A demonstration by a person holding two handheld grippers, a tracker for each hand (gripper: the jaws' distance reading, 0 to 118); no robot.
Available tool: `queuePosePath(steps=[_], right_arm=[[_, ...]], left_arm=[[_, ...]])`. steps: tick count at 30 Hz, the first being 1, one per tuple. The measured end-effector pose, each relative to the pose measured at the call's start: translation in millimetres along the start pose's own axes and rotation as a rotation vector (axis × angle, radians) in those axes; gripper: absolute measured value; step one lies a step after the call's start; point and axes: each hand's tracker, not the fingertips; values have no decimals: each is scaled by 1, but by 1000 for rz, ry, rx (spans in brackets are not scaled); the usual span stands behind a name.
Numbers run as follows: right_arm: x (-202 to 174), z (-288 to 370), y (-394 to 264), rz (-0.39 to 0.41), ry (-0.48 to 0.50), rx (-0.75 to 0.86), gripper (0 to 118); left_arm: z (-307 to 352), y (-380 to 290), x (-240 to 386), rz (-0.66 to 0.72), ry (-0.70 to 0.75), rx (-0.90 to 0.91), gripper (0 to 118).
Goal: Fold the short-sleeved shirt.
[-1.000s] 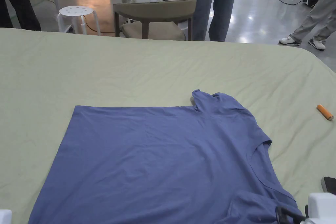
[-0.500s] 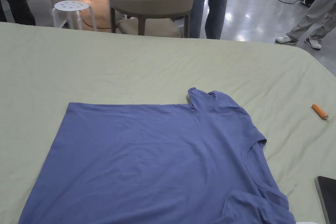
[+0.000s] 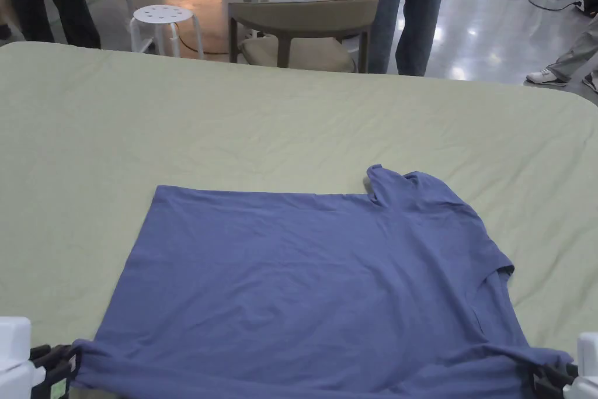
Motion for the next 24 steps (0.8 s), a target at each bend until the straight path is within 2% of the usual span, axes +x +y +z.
queuePosePath(steps=[7,12,19,22,24], right_arm=[[10,-45,73,-19,-1,51,7],[17,-104,110,-38,21,0,7],[19,-165,120,-35,19,-105,8],[19,-176,115,-39,16,-117,10],[18,-175,112,-34,14,-103,21]], left_arm=[[-37,62,2,-12,12,56,2],[-84,100,1,3,16,53,2],[-142,118,3,5,18,-49,2],[-157,118,-1,4,14,-82,3],[-158,117,-2,6,16,-87,11]])
